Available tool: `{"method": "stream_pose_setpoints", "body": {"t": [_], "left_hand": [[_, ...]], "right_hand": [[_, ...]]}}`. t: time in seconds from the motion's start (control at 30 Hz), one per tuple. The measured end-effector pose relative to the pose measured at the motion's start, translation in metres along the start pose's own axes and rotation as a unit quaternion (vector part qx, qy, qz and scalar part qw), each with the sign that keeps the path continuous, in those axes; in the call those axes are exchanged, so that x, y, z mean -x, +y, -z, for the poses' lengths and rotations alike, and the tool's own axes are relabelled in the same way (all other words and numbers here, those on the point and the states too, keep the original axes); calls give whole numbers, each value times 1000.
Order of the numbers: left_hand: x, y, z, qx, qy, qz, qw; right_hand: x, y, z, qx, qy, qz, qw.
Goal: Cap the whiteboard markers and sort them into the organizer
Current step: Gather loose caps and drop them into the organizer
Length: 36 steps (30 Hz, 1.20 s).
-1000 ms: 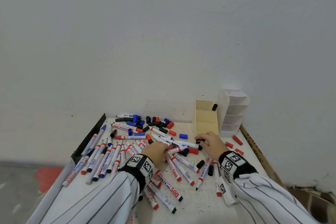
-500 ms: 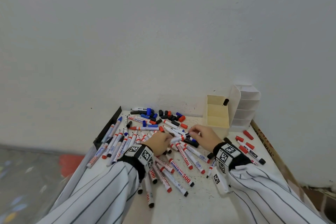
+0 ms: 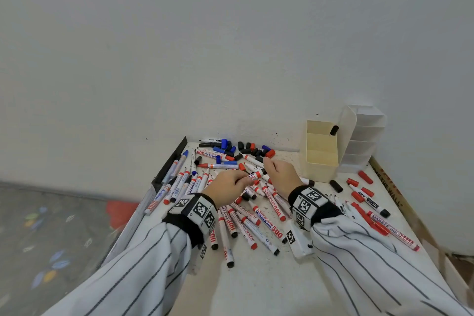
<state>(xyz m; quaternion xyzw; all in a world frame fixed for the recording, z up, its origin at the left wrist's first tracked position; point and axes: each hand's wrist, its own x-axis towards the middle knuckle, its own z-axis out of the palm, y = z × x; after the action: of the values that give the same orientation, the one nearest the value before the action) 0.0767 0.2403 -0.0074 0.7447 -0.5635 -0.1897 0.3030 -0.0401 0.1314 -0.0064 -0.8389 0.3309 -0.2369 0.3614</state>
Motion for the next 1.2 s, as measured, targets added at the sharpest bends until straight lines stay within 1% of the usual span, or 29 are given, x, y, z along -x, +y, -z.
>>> {"method": "stream_pose_setpoints", "body": {"t": [0.07, 0.13, 0.2, 0.3, 0.33, 0.4, 0.47, 0.5, 0.53, 0.6, 0.63, 0.67, 0.7, 0.73, 0.77, 0.8, 0.87, 0.93, 0.97, 1.07, 1.1, 1.13, 1.2], "left_hand": [[3, 3, 6, 25, -32, 19, 999], [6, 4, 10, 106, -79, 61, 989], [9, 2, 11, 207, -127, 116, 963], [11, -3, 9, 310, -175, 159, 921], [11, -5, 9, 327, -181, 166, 913], [10, -7, 8, 338, -183, 169, 907], [11, -7, 9, 323, -181, 163, 914], [11, -7, 9, 300, -172, 162, 924], [10, -7, 10, 259, -153, 160, 940], [9, -11, 10, 144, -92, 165, 971], [9, -17, 10, 95, -55, 178, 978], [9, -27, 9, 52, -16, 203, 978], [12, -37, 9, 16, 15, 243, 970], [14, -48, 8, -16, 28, 285, 958], [17, -57, 7, -28, 17, 324, 945], [19, -66, 4, -29, -8, 355, 934], [23, -72, -3, -15, -52, 398, 916], [23, -76, -11, 8, -48, 417, 908], [22, -76, -14, 1, -43, 421, 906], [21, -70, -14, -90, -48, 416, 903], [20, -69, -14, -93, -42, 416, 903], [18, -69, -15, -74, -45, 420, 903], [13, -70, -15, -8, -23, 434, 900]], "right_hand": [[2, -1, -3, -20, -1, 20, 1000], [4, -3, -4, -36, 2, 45, 998], [4, -6, -5, -43, 5, 79, 996], [5, -10, -6, -40, -2, 132, 990], [4, -10, -6, -38, -4, 142, 989], [3, -9, -7, -28, -16, 154, 988], [-1, -7, -6, -4, -36, 160, 986], [-3, -6, -6, 16, -49, 157, 986], [-5, -5, -5, 39, -61, 152, 986], [-8, -4, -2, 68, -74, 137, 985], [-10, -2, -1, 65, -68, 123, 988], [-12, -2, 1, 53, -54, 106, 991], [-14, 0, 3, 41, -34, 89, 995], [-16, 1, 5, 34, -13, 78, 996], [-18, 2, 8, 32, 6, 70, 997], [-19, 4, 10, 30, 21, 66, 997], [-20, 8, 14, 29, 41, 64, 997], [-21, 14, 17, 25, 60, 68, 996], [-22, 16, 19, 21, 74, 70, 995], [-23, 25, 29, 16, 119, 65, 991], [-25, 28, 34, 16, 132, 59, 989], [-26, 32, 40, 15, 146, 54, 988], [-30, 39, 54, 12, 180, 42, 983]]}}
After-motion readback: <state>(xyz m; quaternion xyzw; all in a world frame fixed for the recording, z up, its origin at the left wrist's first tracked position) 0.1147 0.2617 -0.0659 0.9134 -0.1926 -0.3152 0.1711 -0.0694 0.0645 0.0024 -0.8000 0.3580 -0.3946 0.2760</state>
